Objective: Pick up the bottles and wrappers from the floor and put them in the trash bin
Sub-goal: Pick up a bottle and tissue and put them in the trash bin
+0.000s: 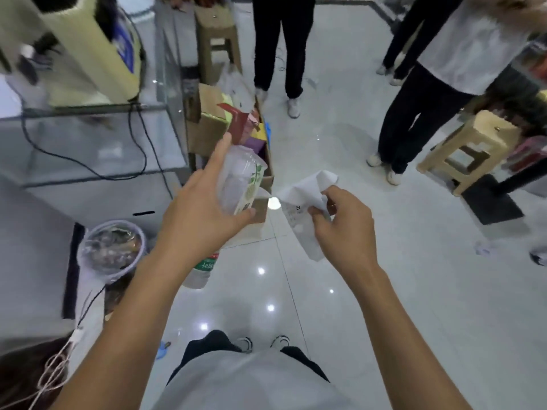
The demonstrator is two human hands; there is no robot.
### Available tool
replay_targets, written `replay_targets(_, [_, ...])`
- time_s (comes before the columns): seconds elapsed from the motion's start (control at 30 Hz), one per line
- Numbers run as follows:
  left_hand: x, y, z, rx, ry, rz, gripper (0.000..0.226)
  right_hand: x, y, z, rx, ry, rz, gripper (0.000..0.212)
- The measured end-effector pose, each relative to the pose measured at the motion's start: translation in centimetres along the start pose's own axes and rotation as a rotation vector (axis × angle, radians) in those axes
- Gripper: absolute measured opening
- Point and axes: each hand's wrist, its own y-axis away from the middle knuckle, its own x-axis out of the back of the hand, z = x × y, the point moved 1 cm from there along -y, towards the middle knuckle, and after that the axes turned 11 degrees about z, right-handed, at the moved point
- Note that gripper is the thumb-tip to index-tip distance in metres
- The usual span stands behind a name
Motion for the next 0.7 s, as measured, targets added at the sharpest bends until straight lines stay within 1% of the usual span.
replay_targets(0.1, [1.7, 2.7, -2.0, 0.116, -0.021, 0.109, 0.111, -2.2, -0.2, -1.6, 0.123, -0.052, -0.102, 0.008])
replay_targets(0.27, [4.5, 7.7, -4.7, 0.321, -0.041, 0.278, 0.112, -5.9, 1.9, -4.8, 0.317, -0.121, -0.281, 0.007])
replay_targets(0.33, [5.9, 9.6, -5.9, 0.392, -0.067, 0.349, 0.113, -7.5, 2.9, -6.7, 0.398, -0.13, -0.351, 0.013])
replay_targets(0.47, [9.2, 12.7, -9.4, 0.518, -0.099, 0.493, 0.111, -11.2, 4.9, -11.7, 0.553, -0.159, -0.462, 0.012])
replay_targets(0.57, [12.1, 14.3, -12.4, 0.609, -0.123, 0.562, 0.111, -14.5, 6.6, -16.0, 0.633, -0.202, -0.527, 0.009])
replay_targets(0.7, [16.4, 14.9, -16.9, 0.705, -0.144, 0.604, 0.112, -18.9, 8.4, -21.6, 0.72, -0.186, -0.577, 0.006])
